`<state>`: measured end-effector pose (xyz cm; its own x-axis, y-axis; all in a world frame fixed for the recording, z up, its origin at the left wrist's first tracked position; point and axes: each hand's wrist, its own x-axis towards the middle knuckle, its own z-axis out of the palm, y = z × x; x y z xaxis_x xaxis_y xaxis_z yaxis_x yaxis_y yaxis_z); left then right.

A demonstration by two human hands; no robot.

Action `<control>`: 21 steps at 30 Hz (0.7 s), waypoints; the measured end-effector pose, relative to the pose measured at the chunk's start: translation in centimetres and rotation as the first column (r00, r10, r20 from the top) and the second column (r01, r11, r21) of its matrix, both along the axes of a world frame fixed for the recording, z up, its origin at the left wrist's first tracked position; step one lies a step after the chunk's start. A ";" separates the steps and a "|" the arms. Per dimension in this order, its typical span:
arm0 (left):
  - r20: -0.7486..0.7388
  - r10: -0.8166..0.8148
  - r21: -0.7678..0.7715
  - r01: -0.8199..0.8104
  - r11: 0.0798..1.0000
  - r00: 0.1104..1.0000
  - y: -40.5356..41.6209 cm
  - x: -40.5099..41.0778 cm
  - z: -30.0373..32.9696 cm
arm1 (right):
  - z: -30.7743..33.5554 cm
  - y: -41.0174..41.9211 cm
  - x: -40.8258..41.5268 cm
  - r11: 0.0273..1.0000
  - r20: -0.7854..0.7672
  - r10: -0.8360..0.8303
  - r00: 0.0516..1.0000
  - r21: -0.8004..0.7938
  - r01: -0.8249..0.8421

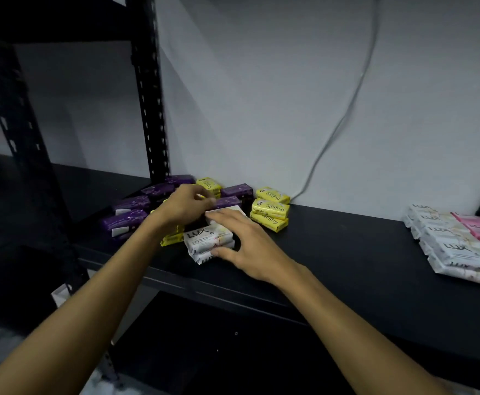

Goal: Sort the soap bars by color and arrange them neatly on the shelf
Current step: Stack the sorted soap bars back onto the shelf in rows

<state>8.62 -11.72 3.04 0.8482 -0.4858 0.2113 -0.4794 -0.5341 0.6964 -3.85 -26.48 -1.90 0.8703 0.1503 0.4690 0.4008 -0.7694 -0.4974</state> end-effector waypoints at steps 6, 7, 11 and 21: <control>-0.168 -0.096 0.046 0.106 0.993 0.981 -1.3 1.2 -0.7 | -1.2 0.2 1.1 0.997 -0.084 0.034 0.996 0.071 -0.028; -0.156 -0.087 0.055 0.097 0.994 0.984 -1.5 1.5 -0.8 | -1.3 0.2 1.2 0.998 -0.088 0.035 0.995 0.048 -0.031; -0.155 -0.081 0.069 0.093 0.993 0.985 -1.8 1.8 -1.0 | -1.5 0.2 1.2 0.999 -0.077 0.032 0.996 -0.005 -0.033; -0.160 -0.199 0.103 0.217 0.971 0.967 -2.8 0.3 -1.1 | -2.4 -1.4 -2.9 0.974 0.090 -0.066 0.994 -0.210 0.084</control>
<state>8.95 -14.48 1.96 0.7432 -0.6687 0.0218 -0.4853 -0.5165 0.7054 -6.72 -27.92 -4.34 0.8427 0.1906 0.5035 0.3709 -0.8834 -0.2865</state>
